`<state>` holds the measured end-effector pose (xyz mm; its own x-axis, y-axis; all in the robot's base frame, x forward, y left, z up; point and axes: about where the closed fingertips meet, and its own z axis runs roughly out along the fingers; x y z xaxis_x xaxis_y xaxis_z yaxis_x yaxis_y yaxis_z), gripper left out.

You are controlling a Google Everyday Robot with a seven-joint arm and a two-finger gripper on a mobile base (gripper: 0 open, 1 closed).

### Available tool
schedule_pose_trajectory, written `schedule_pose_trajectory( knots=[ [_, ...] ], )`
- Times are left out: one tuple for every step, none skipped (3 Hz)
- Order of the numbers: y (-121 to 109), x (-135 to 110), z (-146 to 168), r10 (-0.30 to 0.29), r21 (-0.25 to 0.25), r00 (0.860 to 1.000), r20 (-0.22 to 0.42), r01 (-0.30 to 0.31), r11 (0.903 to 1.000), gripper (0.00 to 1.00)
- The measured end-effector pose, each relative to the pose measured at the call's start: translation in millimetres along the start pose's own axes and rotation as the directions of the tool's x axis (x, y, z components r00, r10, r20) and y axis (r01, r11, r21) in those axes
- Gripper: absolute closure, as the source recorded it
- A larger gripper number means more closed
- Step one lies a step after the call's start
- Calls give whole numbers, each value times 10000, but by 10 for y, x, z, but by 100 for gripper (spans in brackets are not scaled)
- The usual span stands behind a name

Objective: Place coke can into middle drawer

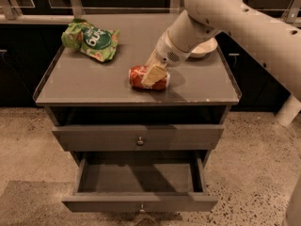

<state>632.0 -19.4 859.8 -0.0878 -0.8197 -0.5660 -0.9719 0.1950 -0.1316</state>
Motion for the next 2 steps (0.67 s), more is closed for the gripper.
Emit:
schedule_pose_trajectory(
  knots=[
    [15,-145,-85,-400,-307,9970,655,421,9986,100],
    [211,-45,-533,26,-8,9964,845,-26,10000,100]
  ],
)
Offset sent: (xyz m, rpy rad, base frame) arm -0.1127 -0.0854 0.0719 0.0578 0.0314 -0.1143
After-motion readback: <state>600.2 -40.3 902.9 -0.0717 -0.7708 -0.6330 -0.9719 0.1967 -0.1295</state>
